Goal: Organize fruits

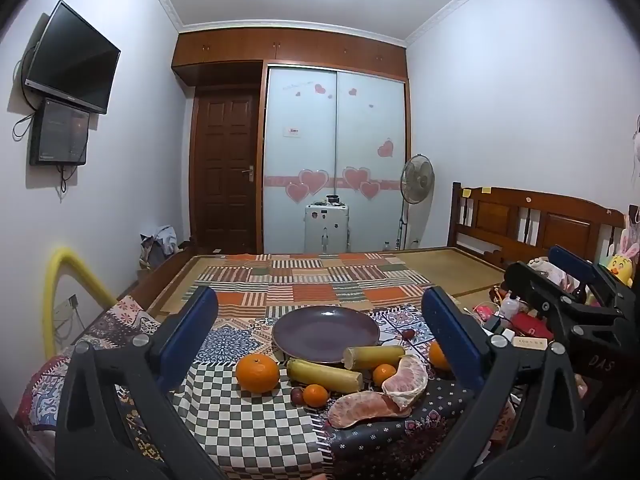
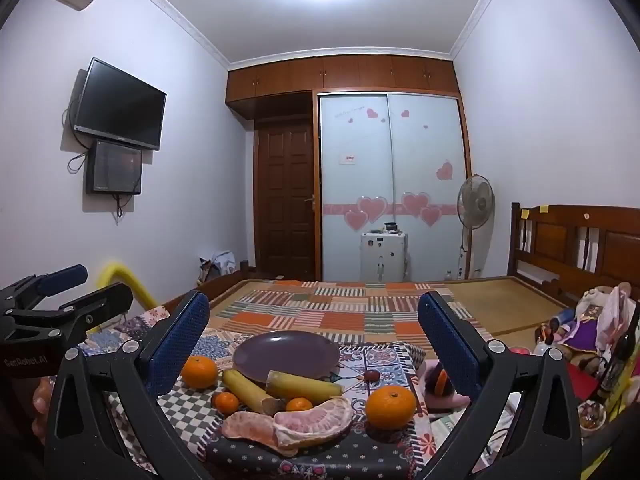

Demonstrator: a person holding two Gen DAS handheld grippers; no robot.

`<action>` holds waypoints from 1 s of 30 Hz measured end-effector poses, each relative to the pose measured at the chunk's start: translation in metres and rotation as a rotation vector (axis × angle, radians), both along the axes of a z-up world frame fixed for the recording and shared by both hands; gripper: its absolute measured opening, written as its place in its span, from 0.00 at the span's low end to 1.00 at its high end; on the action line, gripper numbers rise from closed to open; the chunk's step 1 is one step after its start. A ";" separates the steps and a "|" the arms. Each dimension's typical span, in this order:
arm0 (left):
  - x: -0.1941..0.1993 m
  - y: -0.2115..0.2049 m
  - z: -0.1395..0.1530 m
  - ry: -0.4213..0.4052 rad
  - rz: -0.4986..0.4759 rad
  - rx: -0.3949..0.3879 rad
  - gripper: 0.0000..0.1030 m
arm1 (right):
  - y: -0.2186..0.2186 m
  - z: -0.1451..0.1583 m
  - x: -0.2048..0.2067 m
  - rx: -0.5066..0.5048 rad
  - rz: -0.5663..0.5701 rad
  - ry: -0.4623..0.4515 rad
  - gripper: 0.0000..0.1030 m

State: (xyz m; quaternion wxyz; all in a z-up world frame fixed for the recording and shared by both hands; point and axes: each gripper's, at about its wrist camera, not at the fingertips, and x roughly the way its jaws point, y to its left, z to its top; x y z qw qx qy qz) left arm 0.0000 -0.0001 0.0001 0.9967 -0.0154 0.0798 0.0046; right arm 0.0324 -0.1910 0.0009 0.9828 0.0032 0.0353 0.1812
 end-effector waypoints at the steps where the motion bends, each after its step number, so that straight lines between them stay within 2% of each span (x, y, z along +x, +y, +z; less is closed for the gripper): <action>1: 0.000 0.000 0.000 0.000 0.001 -0.002 1.00 | 0.000 0.000 0.000 0.000 0.001 -0.001 1.00; 30: -0.001 -0.002 -0.002 -0.011 -0.009 0.004 1.00 | -0.002 0.004 -0.005 0.010 0.010 0.000 1.00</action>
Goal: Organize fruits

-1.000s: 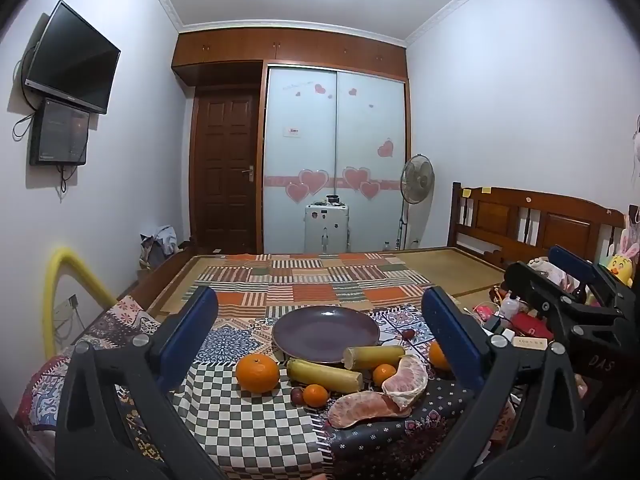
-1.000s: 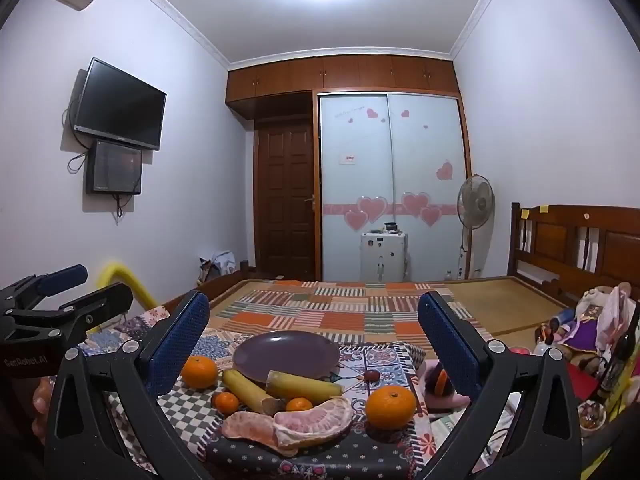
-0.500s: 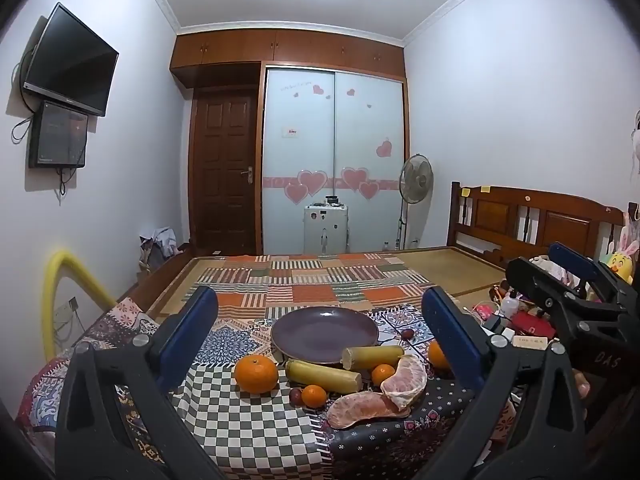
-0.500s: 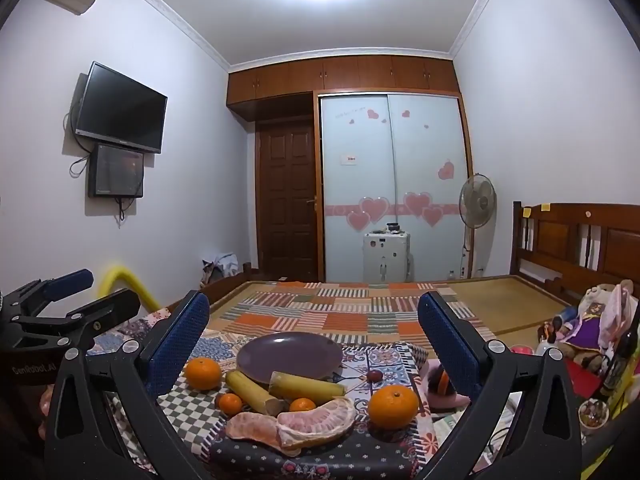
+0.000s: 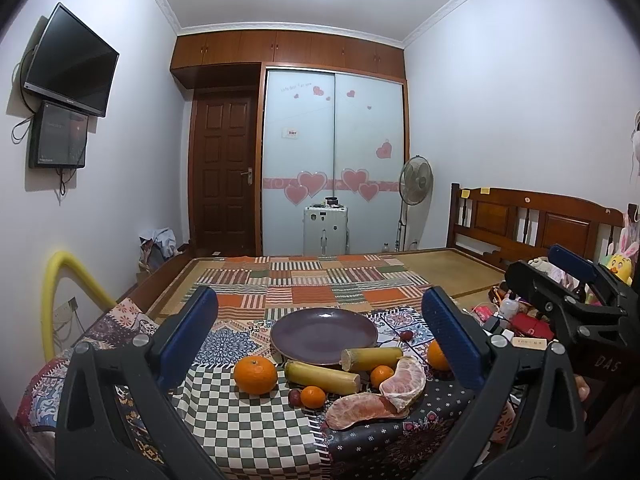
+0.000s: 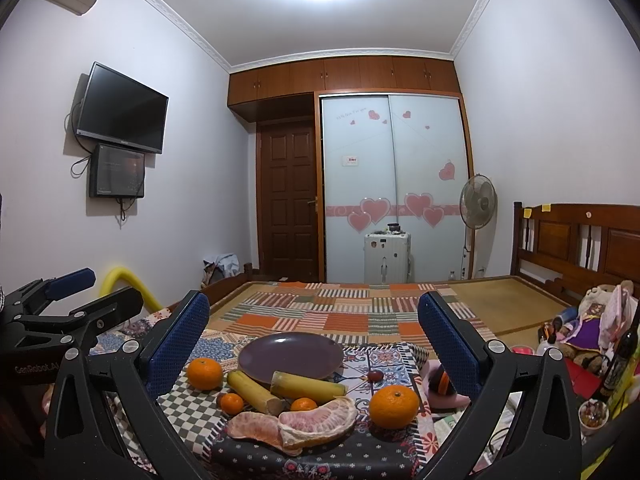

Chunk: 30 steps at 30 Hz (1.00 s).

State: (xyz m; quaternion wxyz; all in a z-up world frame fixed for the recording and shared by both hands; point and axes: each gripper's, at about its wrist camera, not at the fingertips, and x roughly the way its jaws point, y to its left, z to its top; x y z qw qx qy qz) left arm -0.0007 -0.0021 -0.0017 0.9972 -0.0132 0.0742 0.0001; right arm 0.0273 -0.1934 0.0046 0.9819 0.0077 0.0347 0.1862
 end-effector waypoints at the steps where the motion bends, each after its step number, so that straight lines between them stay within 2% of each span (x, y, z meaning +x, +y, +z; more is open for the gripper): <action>1: 0.000 0.000 0.000 -0.001 0.000 0.002 1.00 | 0.001 0.000 0.000 -0.001 0.000 -0.001 1.00; 30: -0.002 0.002 0.003 -0.010 0.001 0.007 1.00 | 0.003 0.004 -0.001 0.005 0.006 -0.011 1.00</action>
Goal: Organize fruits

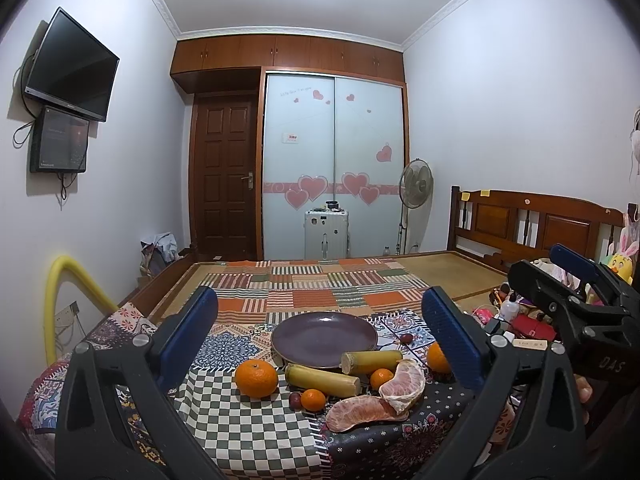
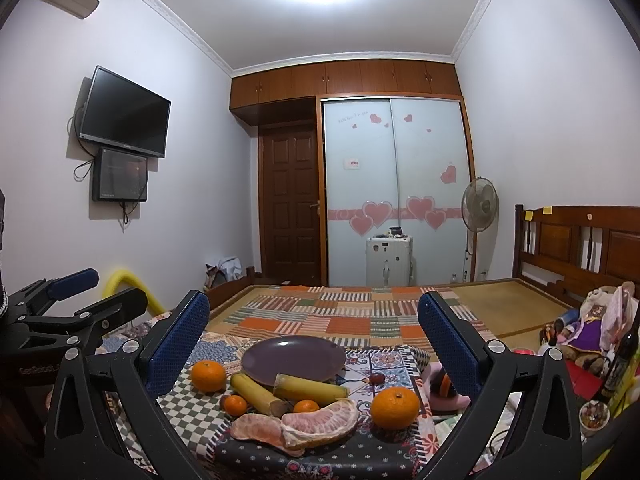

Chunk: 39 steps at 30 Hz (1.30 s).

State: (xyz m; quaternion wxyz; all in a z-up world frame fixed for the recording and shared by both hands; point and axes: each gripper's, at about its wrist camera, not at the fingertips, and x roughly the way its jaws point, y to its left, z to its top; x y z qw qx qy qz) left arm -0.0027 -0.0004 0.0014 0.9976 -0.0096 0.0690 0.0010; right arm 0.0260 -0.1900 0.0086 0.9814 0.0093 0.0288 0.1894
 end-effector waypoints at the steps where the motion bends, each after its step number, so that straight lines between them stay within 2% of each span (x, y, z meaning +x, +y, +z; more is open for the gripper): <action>1: 0.000 0.000 0.000 -0.001 0.000 0.000 1.00 | -0.001 0.000 0.000 0.001 0.001 -0.001 1.00; 20: 0.000 -0.004 -0.001 -0.001 -0.006 -0.004 1.00 | 0.000 -0.003 -0.001 0.003 0.003 0.001 1.00; 27: 0.009 -0.004 -0.007 0.022 -0.007 -0.016 1.00 | 0.001 -0.010 0.006 -0.005 0.000 0.018 1.00; 36: 0.046 0.015 -0.030 0.123 0.033 -0.022 0.99 | -0.009 -0.041 0.046 -0.045 -0.044 0.148 1.00; 39: 0.063 0.027 -0.042 0.182 0.051 -0.013 0.87 | -0.016 -0.057 0.064 -0.071 -0.069 0.208 1.00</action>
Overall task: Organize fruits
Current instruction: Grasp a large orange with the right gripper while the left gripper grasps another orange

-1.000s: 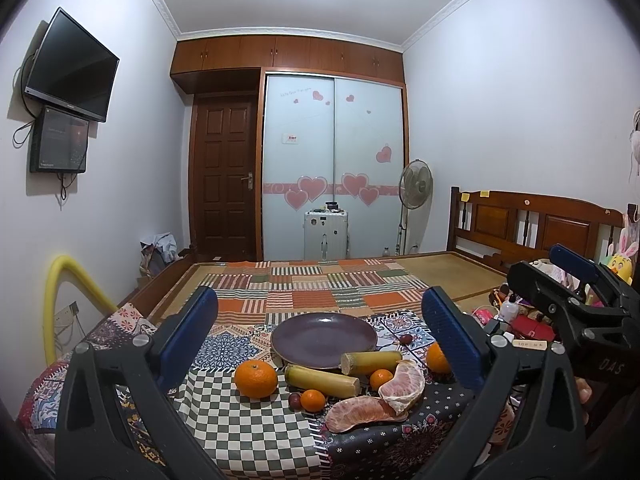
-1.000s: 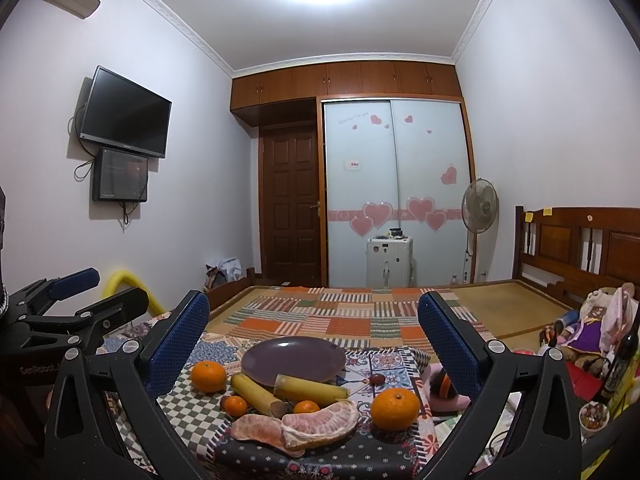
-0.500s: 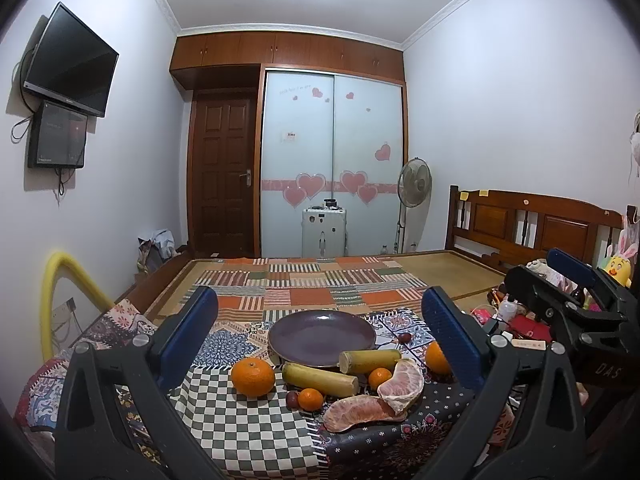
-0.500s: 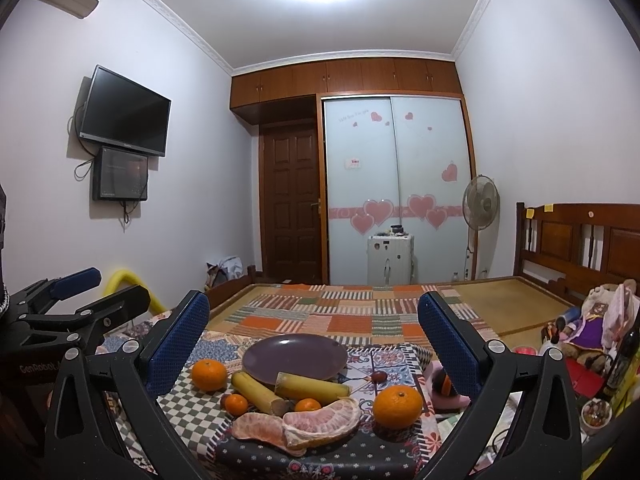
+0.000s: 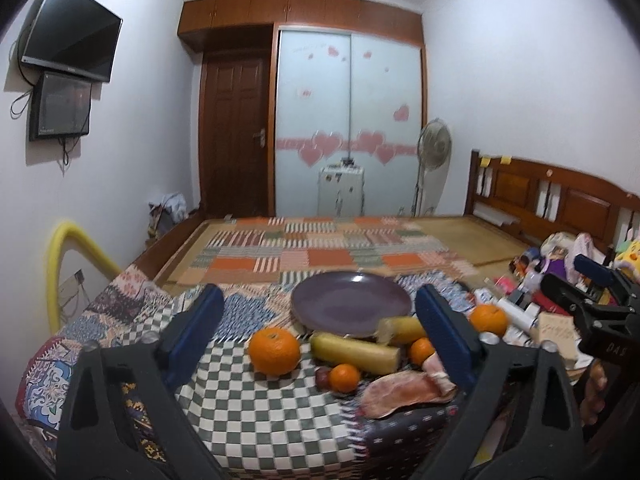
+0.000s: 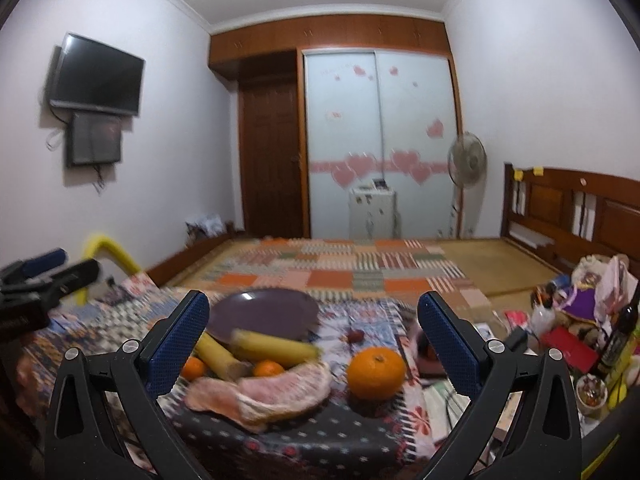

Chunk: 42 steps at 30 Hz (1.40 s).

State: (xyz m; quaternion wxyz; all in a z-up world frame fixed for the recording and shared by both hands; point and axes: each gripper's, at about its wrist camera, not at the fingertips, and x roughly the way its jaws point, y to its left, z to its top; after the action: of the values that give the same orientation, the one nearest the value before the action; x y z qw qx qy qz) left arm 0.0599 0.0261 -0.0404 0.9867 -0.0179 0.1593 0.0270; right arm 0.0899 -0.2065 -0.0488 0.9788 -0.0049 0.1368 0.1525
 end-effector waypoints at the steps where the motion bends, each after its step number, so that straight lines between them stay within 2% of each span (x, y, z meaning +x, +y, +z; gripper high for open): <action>1: 0.006 0.004 -0.004 0.022 0.005 0.001 0.85 | -0.002 -0.006 0.007 -0.007 -0.006 0.025 1.00; 4: 0.022 0.017 -0.020 0.086 0.015 -0.005 0.83 | -0.013 -0.023 0.022 -0.015 -0.010 0.100 1.00; 8: 0.045 0.035 -0.041 0.177 0.024 -0.011 0.75 | -0.024 -0.038 0.037 -0.007 0.005 0.191 0.94; 13: 0.072 0.055 -0.065 0.277 0.018 -0.038 0.70 | -0.029 -0.052 0.055 -0.023 0.002 0.267 0.88; 17: 0.091 0.063 -0.079 0.329 0.002 -0.051 0.70 | -0.027 -0.059 0.068 -0.027 0.014 0.302 0.84; 25: 0.126 0.060 -0.103 0.420 -0.028 -0.038 0.70 | -0.021 -0.067 0.090 -0.068 0.018 0.336 0.84; 29: 0.137 0.059 -0.109 0.439 -0.036 -0.030 0.70 | -0.022 -0.070 0.093 -0.075 0.018 0.352 0.82; 35: 0.142 0.055 -0.114 0.442 -0.037 -0.014 0.69 | -0.023 -0.077 0.102 -0.064 0.031 0.398 0.67; 38: 0.145 0.058 -0.114 0.445 -0.027 -0.019 0.64 | -0.023 -0.077 0.102 -0.057 0.038 0.399 0.66; 42: 0.145 0.059 -0.113 0.445 -0.033 -0.030 0.63 | -0.021 -0.076 0.101 -0.072 0.039 0.388 0.65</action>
State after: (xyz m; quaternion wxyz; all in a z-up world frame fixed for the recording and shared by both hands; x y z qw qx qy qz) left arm 0.2051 0.0854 -0.1536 0.9271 -0.0236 0.3739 0.0118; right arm 0.1905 -0.2277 -0.1245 0.9301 -0.0131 0.3283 0.1643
